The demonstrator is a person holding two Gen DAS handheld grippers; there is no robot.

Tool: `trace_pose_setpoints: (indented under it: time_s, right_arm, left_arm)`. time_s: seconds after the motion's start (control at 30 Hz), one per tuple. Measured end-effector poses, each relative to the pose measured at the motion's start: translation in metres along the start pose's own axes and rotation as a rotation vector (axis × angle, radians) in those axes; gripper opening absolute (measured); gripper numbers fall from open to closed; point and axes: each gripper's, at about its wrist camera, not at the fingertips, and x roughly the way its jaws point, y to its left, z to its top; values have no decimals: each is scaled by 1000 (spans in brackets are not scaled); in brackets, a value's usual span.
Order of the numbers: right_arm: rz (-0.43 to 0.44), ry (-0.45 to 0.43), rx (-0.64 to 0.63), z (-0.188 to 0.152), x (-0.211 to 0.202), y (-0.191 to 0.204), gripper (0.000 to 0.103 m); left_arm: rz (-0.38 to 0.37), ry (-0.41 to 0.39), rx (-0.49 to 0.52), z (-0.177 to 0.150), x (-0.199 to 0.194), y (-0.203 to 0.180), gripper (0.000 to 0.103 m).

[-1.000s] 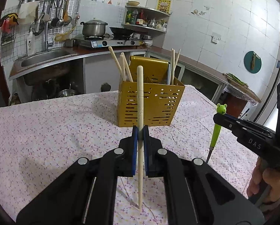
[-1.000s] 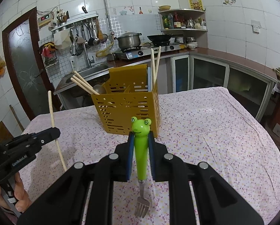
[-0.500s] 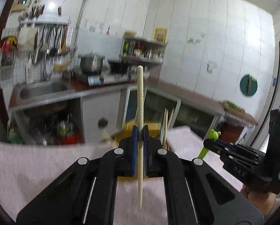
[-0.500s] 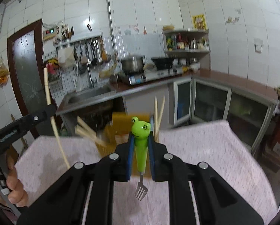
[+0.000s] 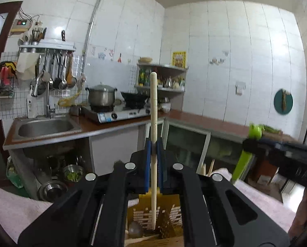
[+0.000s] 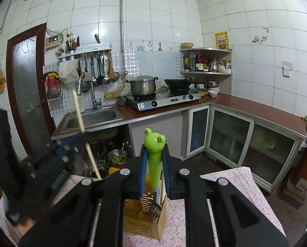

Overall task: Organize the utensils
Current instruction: 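Lower the chopstick and frog fork into the yellow holder and open both tools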

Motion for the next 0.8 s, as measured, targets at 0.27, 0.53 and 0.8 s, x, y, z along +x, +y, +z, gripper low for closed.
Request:
trace_pose_setpoints:
  time_s: [0.27,0.53,0.8]
  right_arm:
    - [62,141,-9,-47,46,-2,15]
    - [91,204,24,-79,65,-3,16]
    - [21,140,13,-72,24,-2,65]
  left_arm:
    - [-12,92,40,-46,14,3,5]
    - [-19,171,2,-58,16,16,10]
    - [47,101,-49,-27,-76,37,83]
